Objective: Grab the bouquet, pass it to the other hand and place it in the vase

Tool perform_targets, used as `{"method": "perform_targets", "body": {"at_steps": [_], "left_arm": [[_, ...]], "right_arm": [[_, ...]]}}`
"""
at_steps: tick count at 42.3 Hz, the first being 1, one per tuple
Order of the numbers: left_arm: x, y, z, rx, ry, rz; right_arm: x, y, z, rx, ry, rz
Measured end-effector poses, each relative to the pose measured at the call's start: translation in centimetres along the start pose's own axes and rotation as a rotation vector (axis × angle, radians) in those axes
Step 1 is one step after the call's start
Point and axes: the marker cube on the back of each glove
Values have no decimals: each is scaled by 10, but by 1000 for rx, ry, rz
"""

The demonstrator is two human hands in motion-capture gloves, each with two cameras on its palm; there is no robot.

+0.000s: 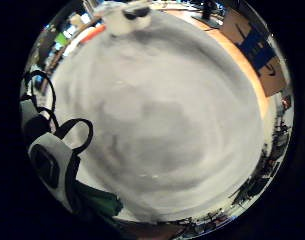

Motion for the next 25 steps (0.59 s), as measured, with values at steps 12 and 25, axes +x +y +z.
{"method": "perform_targets", "body": {"at_steps": [12,25], "left_arm": [[47,-56,-15,26,78,102],[98,-122,-25,9,464,69]], "right_arm": [[-80,12,-19,24,-411,-146],[-178,51,2,-169,-787,-311]]}}
